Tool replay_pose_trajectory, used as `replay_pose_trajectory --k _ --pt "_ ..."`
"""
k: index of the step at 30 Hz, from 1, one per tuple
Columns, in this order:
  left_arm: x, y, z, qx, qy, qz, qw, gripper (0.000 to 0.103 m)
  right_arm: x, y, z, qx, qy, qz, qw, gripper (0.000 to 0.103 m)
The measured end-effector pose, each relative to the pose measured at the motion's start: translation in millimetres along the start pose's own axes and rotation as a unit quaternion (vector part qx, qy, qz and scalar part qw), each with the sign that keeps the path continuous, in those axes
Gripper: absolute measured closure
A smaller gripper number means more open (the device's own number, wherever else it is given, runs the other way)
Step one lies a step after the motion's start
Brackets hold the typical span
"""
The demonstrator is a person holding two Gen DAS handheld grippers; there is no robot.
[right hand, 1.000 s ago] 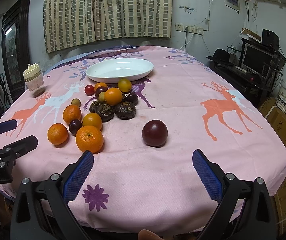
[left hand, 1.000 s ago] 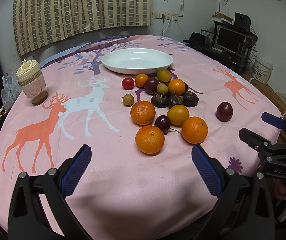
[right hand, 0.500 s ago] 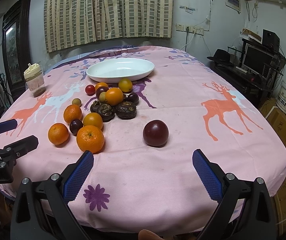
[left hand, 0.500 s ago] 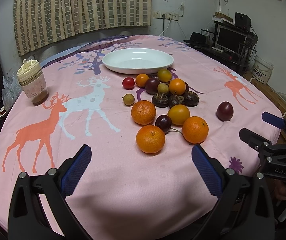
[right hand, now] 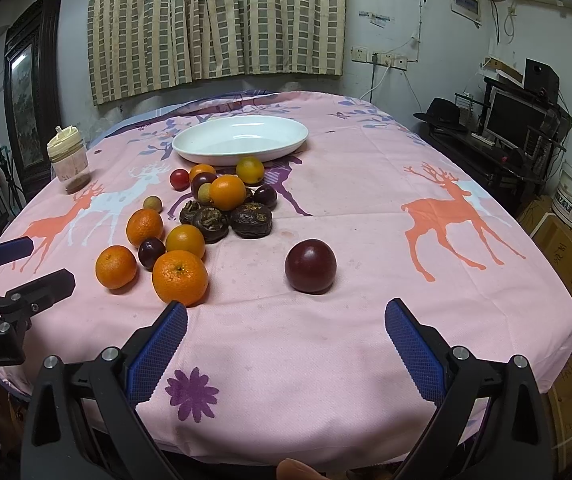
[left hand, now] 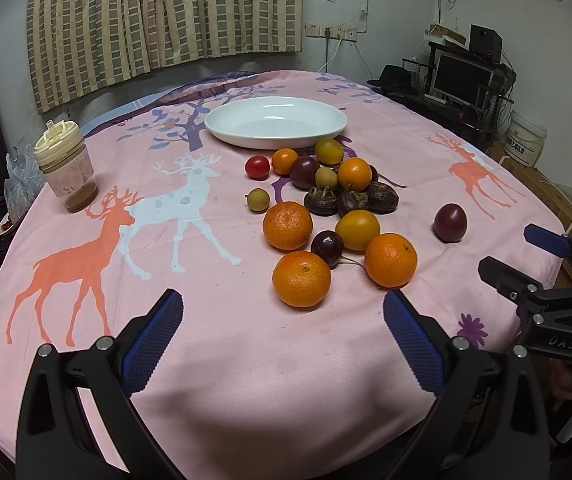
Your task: Organize fruits
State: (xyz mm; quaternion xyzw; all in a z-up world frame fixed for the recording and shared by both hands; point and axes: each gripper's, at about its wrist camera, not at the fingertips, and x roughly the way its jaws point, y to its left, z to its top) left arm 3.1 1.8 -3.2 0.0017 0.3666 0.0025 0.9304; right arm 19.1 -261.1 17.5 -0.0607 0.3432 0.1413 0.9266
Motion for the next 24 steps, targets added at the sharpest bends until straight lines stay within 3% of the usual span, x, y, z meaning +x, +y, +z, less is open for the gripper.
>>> replay_pose_trajectory --k 24 --pt "-1.6 1.7 -3.6 0.001 0.001 0.000 1.0000 0.005 0.8 1.5 -0.9 0.000 0.000 0.000 1.000 0.004"
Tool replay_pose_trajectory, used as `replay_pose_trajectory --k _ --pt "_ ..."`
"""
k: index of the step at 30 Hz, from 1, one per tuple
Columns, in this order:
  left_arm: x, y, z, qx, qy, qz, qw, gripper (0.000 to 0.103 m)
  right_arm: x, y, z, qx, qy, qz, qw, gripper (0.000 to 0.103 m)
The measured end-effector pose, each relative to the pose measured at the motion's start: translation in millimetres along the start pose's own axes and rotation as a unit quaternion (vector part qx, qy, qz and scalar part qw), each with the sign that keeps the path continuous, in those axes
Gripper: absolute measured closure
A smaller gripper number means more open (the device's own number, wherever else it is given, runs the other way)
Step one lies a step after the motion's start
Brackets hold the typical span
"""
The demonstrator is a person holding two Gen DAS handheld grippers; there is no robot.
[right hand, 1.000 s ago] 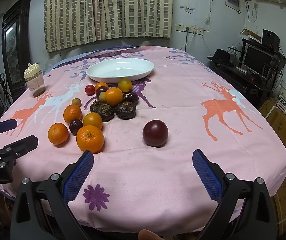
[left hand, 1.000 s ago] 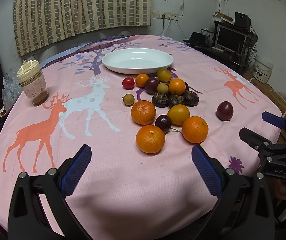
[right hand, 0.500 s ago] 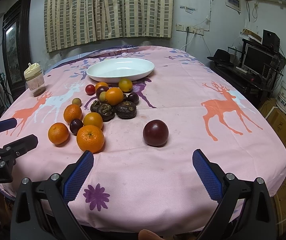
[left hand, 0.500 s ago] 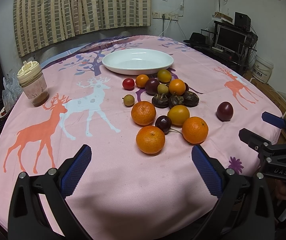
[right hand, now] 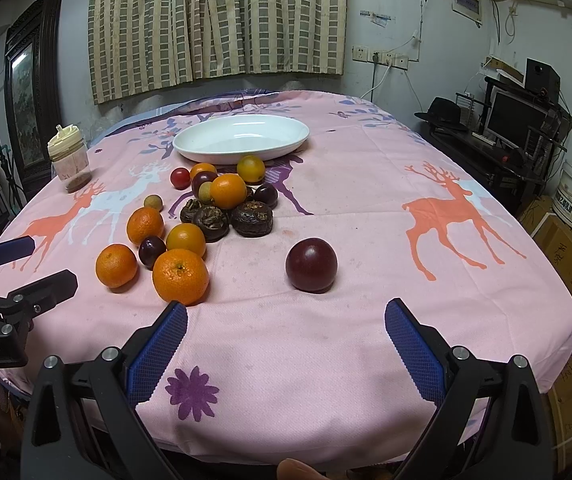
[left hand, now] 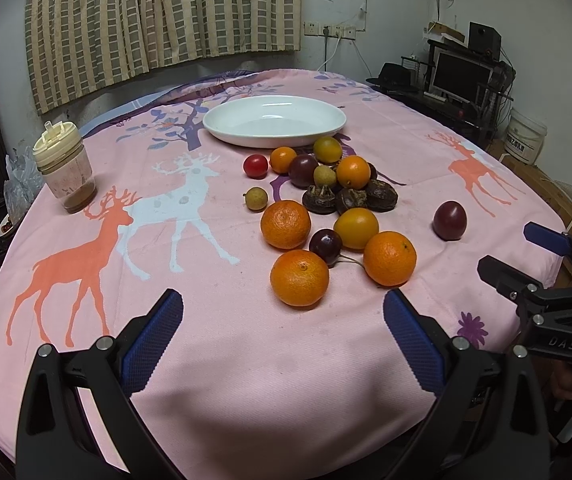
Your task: Organize fruits
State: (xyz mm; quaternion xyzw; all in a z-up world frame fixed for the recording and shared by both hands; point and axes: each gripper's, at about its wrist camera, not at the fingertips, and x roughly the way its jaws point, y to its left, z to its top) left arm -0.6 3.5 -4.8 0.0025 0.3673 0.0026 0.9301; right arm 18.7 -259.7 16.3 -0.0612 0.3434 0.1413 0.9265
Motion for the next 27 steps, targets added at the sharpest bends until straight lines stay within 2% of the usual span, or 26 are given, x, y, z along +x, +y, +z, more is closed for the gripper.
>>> replay_pose_trajectory --k 7,13,16,18,22,24,27 --pt "-1.8 6.3 -1.4 -0.001 -0.007 0.002 1.0000 0.005 -1.3 0.3 0.2 -0.001 -0.001 0.005 1.000 0.004" --pt "-2.3 40.0 -7.6 -0.021 -0.017 -0.024 0.9994 0.005 10.8 7.1 -1.8 0.008 -0.001 0.051 0.999 0.005" --pt "-4.3 47.8 -7.8 -0.010 -0.025 -0.034 0.9990 0.005 22.8 23.8 2.9 -0.015 0.010 0.088 0.996 0.016" --pt "-6.5 53.2 -7.0 0.000 -0.030 -0.045 0.9986 0.005 31.5 35.7 6.5 -0.031 0.018 0.102 0.994 0.019" --pt "-5.3 54.3 -1.8 0.021 -0.030 -0.066 0.9972 0.005 50.1 50.7 13.6 -0.055 0.037 0.107 0.992 0.022" --pt "-0.6 51.6 0.6 0.035 -0.025 -0.073 0.9964 0.005 62.6 55.7 15.4 -0.058 0.055 0.113 0.990 0.028" --pt "11.4 46.7 4.7 0.050 -0.008 -0.086 0.9951 0.005 75.0 59.6 16.4 -0.062 0.078 0.122 0.987 0.043"
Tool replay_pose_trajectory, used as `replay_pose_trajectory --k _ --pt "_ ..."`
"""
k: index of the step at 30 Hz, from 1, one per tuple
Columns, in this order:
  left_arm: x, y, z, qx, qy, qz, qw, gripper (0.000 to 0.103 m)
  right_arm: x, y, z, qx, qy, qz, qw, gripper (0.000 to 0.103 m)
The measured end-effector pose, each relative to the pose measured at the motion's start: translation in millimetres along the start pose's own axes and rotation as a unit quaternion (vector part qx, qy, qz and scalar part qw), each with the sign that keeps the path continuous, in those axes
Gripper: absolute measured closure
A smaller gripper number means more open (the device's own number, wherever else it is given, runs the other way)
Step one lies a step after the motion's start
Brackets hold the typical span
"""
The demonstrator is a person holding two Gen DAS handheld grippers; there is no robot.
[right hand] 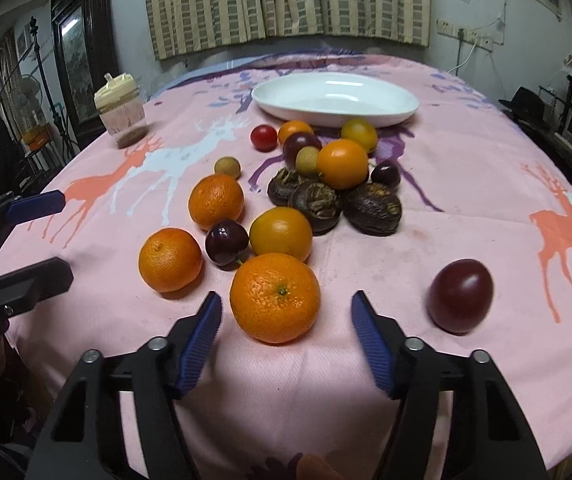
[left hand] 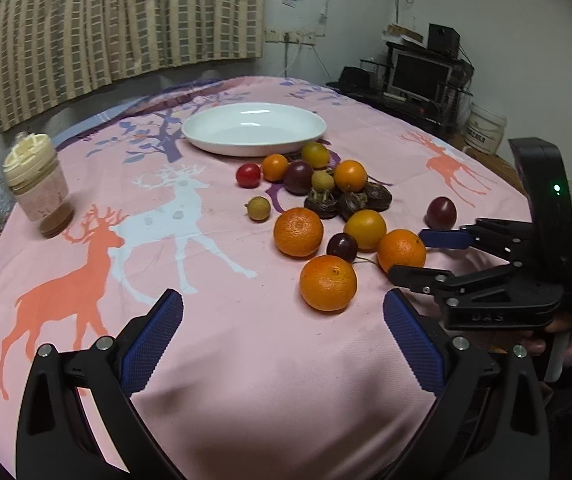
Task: Organize fruits
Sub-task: 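Grasp a tangerine with the right tool while the left tool grasps another tangerine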
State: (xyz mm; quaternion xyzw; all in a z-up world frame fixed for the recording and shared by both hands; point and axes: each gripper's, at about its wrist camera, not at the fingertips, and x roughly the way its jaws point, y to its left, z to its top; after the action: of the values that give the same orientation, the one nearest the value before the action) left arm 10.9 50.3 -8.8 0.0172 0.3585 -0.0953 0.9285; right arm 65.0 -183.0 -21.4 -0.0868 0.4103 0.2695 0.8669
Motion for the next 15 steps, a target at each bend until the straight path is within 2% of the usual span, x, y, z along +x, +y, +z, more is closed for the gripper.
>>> replay_pose_trajectory --k 1,2,5,9,14,15 --pt "3.9 -2.0 0.9 0.003 0.005 -0.005 1.0000 0.005 2.1 -1.4 -0.2 -0.001 0.005 0.004 1.000 0.050" --pt "8.6 -3.8 2.4 0.008 0.012 -0.010 0.9998 0.005 2.0 -2.7 -0.8 0.001 0.008 0.027 1.000 0.058" --pt "22.3 -12.0 7.2 0.027 0.029 -0.028 0.9988 0.008 -9.3 -7.3 -2.4 0.005 0.007 0.034 0.999 0.059" --pt "48.1 -24.3 12.3 0.050 0.062 -0.046 0.9958 0.027 -33.6 -26.2 2.4 0.033 -0.013 0.049 0.998 0.059" --pt "75.4 -28.5 16.0 0.050 0.100 -0.054 0.9922 0.040 -46.3 -45.8 6.9 0.054 -0.027 0.030 0.998 0.059" --pt "77.8 -27.8 15.9 0.050 0.107 -0.058 0.9912 0.048 -46.1 -51.1 8.1 0.059 -0.027 0.028 0.997 0.059"
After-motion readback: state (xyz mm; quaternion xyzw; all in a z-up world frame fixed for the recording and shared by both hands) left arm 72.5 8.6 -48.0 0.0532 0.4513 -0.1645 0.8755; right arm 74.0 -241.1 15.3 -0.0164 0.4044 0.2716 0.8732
